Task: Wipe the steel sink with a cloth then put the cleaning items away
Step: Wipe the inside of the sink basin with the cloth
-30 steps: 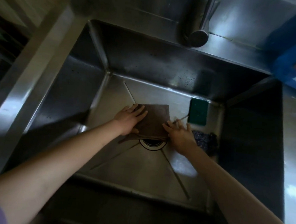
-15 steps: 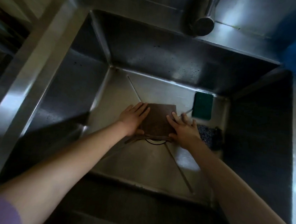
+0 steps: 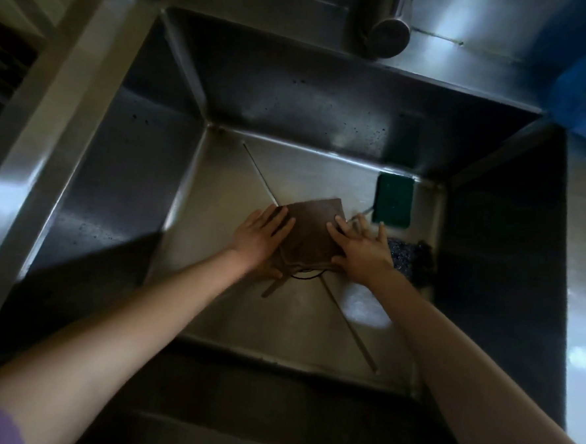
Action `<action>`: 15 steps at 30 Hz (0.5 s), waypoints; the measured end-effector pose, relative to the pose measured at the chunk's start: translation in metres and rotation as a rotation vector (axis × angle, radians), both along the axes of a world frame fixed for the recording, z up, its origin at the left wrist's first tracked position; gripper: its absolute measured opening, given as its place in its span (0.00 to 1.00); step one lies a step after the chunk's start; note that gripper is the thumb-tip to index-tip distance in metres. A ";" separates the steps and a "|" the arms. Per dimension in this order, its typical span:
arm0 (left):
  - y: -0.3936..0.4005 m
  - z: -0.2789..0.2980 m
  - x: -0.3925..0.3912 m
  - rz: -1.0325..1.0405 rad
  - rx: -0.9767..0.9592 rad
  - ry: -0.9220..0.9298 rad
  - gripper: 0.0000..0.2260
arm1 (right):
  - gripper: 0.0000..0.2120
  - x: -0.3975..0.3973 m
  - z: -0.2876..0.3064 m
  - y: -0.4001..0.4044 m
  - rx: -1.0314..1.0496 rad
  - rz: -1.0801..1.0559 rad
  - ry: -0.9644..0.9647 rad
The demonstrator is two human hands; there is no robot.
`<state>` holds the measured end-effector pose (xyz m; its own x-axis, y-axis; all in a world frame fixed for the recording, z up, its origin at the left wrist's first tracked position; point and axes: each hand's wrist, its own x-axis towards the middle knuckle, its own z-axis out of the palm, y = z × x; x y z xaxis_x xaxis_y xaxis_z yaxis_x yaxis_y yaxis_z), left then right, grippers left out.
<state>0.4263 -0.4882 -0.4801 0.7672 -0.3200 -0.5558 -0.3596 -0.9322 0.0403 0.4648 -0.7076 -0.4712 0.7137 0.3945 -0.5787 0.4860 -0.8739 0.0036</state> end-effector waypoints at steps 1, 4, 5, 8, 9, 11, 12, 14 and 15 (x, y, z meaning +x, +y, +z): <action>-0.004 0.000 -0.003 0.026 -0.007 0.007 0.48 | 0.32 0.003 0.001 0.000 -0.018 0.015 -0.007; -0.016 0.004 -0.004 0.062 0.001 -0.007 0.49 | 0.31 0.007 0.007 0.006 -0.040 0.019 -0.053; -0.016 0.006 -0.002 0.062 0.000 -0.019 0.48 | 0.30 0.006 0.009 0.009 -0.027 0.001 -0.072; -0.011 0.012 0.013 -0.003 -0.039 -0.050 0.42 | 0.24 -0.003 0.011 0.010 0.007 0.003 -0.079; -0.008 0.013 0.017 -0.035 -0.041 -0.054 0.41 | 0.24 -0.006 0.009 0.009 0.000 0.022 -0.065; -0.006 0.013 0.020 -0.080 -0.016 -0.059 0.40 | 0.25 -0.007 0.006 0.004 -0.025 0.033 -0.047; -0.007 0.013 0.021 -0.087 0.002 -0.062 0.40 | 0.25 -0.006 0.004 0.002 -0.033 0.029 -0.047; -0.012 0.011 0.020 -0.059 0.036 -0.071 0.41 | 0.26 -0.002 0.004 0.000 -0.050 0.020 -0.049; -0.017 0.010 0.020 -0.031 0.056 -0.075 0.42 | 0.27 0.001 0.004 0.000 -0.063 0.014 -0.054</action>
